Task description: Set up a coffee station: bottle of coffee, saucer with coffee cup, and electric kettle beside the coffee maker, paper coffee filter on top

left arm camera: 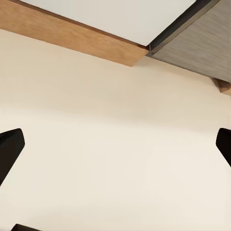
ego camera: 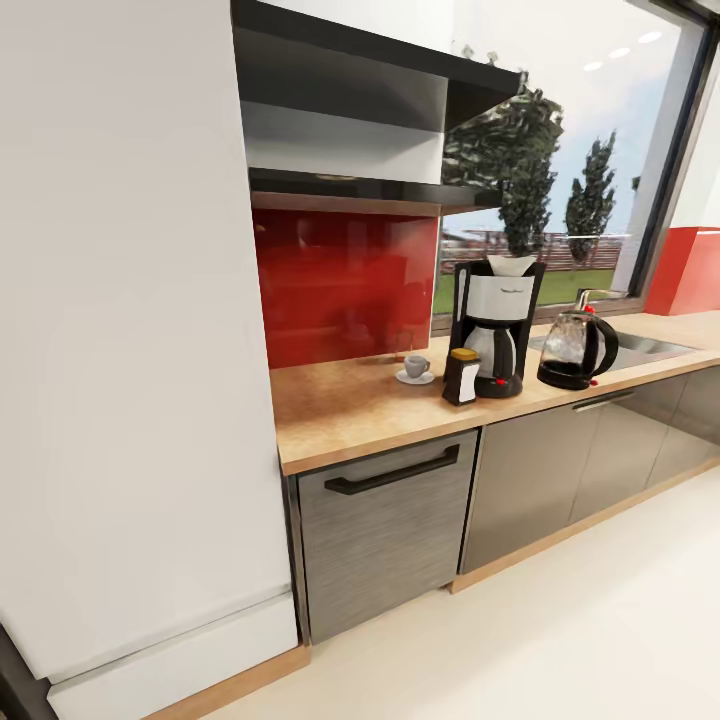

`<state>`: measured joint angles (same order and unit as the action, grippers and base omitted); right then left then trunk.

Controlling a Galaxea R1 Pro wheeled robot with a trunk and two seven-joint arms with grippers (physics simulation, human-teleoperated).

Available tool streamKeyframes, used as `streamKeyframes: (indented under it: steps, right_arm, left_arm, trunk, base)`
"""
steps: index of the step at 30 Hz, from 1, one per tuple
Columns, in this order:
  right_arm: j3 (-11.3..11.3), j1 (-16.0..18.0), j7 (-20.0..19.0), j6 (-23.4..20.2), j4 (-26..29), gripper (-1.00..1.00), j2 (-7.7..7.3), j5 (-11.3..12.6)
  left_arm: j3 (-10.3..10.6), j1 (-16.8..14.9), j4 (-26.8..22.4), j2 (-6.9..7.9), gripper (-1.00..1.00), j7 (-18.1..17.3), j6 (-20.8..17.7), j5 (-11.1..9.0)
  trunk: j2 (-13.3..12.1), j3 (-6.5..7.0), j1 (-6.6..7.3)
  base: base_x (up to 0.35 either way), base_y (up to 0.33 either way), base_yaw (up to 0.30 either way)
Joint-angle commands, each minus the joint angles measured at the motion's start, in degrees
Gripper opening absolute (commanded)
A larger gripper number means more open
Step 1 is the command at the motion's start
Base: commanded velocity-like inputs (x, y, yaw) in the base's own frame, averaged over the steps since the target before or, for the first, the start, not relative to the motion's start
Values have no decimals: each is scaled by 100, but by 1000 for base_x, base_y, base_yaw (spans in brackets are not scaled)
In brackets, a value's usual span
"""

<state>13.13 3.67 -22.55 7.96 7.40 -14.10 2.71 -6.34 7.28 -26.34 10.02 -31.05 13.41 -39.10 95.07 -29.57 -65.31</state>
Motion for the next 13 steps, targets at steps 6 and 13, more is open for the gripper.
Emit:
streamKeyframes:
  steps: [6,13]
  right_arm:
    - [16,9,122,5,-18,100,3,28]
    - [15,6,135,8,-19,100,4,28]
  left_arm:
    - [-5,1,-3,0,100,-32,-14,-45]
    - [-1,2,-3,0,100,-24,-21,-45]
  trunk:
    - [3,-5,0]
    - [3,-5,0]
  base:
    - [0,0,0]
    - [0,0,0]
